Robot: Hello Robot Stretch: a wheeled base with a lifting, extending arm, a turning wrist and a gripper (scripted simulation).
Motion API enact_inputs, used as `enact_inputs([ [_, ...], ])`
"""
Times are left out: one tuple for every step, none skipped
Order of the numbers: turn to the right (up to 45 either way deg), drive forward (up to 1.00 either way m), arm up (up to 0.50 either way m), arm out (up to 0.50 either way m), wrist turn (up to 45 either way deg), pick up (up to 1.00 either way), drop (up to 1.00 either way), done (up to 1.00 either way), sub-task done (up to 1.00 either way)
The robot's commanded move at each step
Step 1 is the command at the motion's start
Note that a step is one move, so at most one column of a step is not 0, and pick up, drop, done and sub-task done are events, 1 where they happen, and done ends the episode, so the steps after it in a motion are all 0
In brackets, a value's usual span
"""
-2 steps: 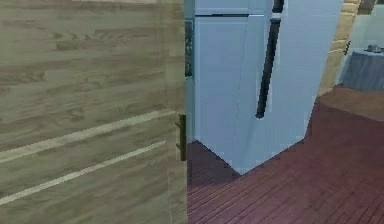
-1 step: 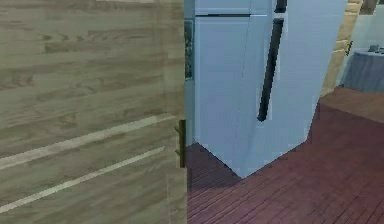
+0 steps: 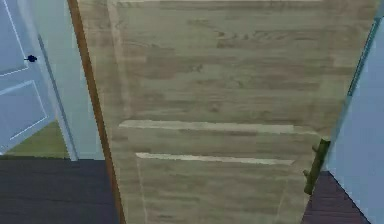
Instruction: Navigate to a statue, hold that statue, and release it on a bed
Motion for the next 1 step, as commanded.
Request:
enact_inputs([
  [0.0,0.25,0.00,0.00,0.0,0.00,0.00,0.00,0.00],
])
